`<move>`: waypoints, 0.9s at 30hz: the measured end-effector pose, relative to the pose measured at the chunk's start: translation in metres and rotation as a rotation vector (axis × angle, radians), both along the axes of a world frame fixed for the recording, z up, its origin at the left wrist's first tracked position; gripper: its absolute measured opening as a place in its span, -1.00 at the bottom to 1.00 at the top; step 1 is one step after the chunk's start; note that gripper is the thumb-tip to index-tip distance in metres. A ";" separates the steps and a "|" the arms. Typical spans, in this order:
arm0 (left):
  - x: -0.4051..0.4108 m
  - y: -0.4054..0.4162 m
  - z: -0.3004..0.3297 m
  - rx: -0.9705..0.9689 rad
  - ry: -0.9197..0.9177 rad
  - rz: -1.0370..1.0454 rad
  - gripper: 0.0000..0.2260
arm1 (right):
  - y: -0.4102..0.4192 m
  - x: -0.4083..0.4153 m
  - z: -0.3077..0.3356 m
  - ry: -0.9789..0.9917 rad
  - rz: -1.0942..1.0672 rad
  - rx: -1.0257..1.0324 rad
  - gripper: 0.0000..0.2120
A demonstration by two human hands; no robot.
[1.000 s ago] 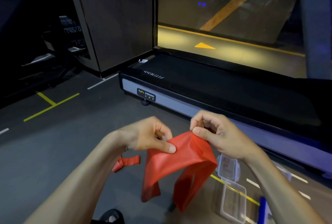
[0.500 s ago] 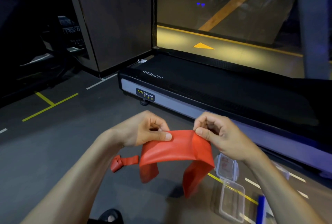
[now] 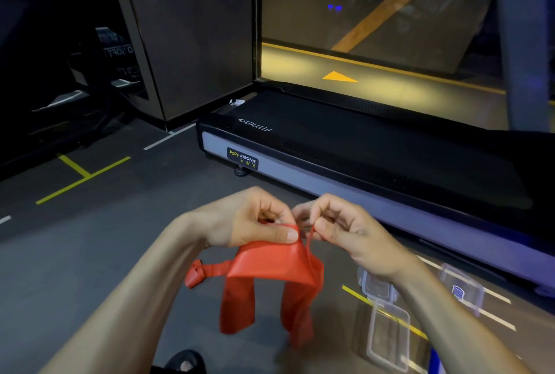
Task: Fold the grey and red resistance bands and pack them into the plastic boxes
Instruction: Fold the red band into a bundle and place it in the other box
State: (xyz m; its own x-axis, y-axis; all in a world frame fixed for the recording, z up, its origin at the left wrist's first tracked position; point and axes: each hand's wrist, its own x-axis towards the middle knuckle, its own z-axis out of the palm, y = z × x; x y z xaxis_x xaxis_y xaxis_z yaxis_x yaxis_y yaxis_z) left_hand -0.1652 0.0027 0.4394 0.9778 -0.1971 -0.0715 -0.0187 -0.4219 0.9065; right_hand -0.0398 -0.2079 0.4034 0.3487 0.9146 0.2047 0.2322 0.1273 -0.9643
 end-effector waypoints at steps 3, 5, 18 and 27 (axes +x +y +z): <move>0.001 -0.001 -0.002 0.043 -0.023 -0.001 -0.91 | 0.007 -0.007 -0.003 0.029 -0.013 0.018 -0.90; 0.001 -0.003 -0.002 0.060 -0.036 0.001 -0.88 | 0.011 -0.009 -0.006 0.039 -0.006 0.021 -0.92; -0.005 0.010 -0.007 0.154 0.014 0.045 -0.84 | 0.001 0.001 0.015 -0.387 -0.082 -0.080 -0.96; -0.001 0.013 -0.011 0.103 -0.005 0.114 -0.90 | -0.004 0.008 0.016 -0.421 -0.128 -0.101 -0.95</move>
